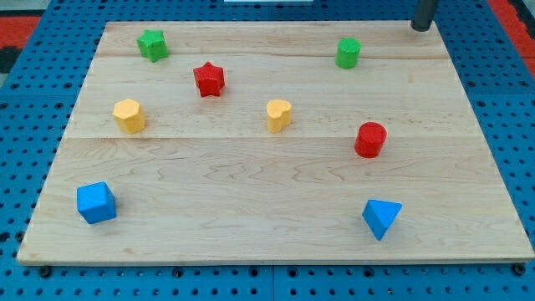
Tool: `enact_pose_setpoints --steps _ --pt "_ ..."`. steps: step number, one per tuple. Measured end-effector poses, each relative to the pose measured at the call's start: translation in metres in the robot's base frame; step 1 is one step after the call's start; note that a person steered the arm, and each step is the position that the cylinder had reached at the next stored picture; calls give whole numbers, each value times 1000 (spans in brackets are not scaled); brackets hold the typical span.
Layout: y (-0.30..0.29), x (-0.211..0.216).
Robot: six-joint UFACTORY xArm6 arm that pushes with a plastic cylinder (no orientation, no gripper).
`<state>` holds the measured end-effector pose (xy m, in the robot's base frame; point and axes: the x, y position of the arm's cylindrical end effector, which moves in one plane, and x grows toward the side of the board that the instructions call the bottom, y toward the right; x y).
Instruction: Move the green circle towards the top center of the board
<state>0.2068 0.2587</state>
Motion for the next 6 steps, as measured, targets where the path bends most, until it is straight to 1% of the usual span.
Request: enact_pose_setpoints --steps 2,4,6 --pt "-6 1" --pt "-34 70" --pt "-218 70"
